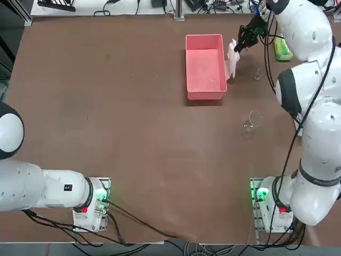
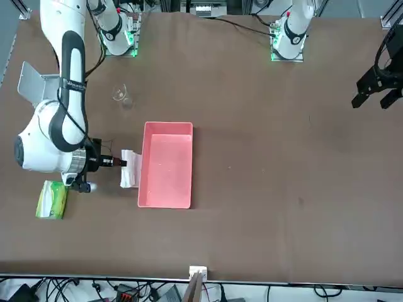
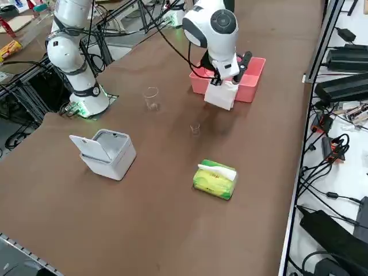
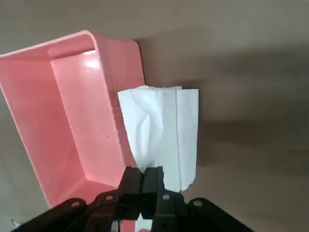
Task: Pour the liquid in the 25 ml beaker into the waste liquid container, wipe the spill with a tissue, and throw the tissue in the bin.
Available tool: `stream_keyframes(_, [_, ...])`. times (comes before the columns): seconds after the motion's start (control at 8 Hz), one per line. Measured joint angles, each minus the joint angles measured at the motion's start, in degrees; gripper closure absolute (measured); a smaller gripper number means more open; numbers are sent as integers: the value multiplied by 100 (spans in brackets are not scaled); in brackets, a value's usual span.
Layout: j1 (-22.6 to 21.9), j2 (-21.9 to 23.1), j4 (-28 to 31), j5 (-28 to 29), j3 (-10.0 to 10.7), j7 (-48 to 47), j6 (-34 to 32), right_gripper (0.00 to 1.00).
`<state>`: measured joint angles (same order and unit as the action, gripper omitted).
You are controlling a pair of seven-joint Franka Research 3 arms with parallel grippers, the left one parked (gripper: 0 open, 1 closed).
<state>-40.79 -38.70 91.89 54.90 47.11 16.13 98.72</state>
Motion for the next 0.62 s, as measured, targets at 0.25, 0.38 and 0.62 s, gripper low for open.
stream_keyframes(0.25, [1,-58,12,8,-1,62,69,98])
stream_keyframes(0.38, [0,-75,14,61,-8,107,107,98])
stream_keyframes(0.62, [2,-138,19,291,-40,255,119,98])
